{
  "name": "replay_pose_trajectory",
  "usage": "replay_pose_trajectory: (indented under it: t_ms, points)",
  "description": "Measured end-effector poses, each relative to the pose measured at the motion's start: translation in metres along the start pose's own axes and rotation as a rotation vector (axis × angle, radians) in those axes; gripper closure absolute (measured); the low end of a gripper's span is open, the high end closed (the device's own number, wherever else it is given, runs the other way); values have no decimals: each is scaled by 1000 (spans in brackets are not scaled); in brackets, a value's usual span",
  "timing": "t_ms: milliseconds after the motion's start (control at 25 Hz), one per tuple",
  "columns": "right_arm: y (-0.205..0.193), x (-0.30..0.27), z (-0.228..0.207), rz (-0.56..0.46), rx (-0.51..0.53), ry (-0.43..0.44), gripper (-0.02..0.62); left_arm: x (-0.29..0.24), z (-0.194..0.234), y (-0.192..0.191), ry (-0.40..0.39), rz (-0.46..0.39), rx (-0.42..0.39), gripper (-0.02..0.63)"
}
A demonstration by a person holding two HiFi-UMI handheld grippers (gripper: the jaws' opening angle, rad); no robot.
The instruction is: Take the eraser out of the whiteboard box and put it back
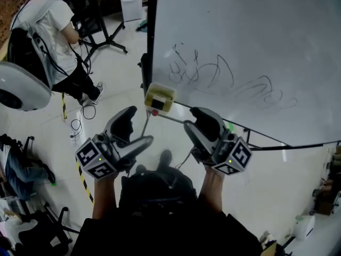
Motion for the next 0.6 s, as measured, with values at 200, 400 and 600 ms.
replay_pose_trajectory:
  t_ms: [200, 400, 600]
  points:
    - [5, 12, -27, 15, -6, 30, 448, -25, 1, -6, 33, 15, -34, 175]
    - [1, 19, -50, 26, -19, 55, 448, -39, -1, -17, 66, 46, -71, 175]
    - [-7, 16, -61, 49, -19, 68, 448, -43, 0, -19, 105, 53, -73, 175]
Point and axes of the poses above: the fingertips, and each gripper's own axes: x backward along the fingers, z to its left, y out of its top, the point moved 4 cm from there along x, backward along the fingers, and after that the axes turned 4 degrees about -z, right-handed, at the moved point
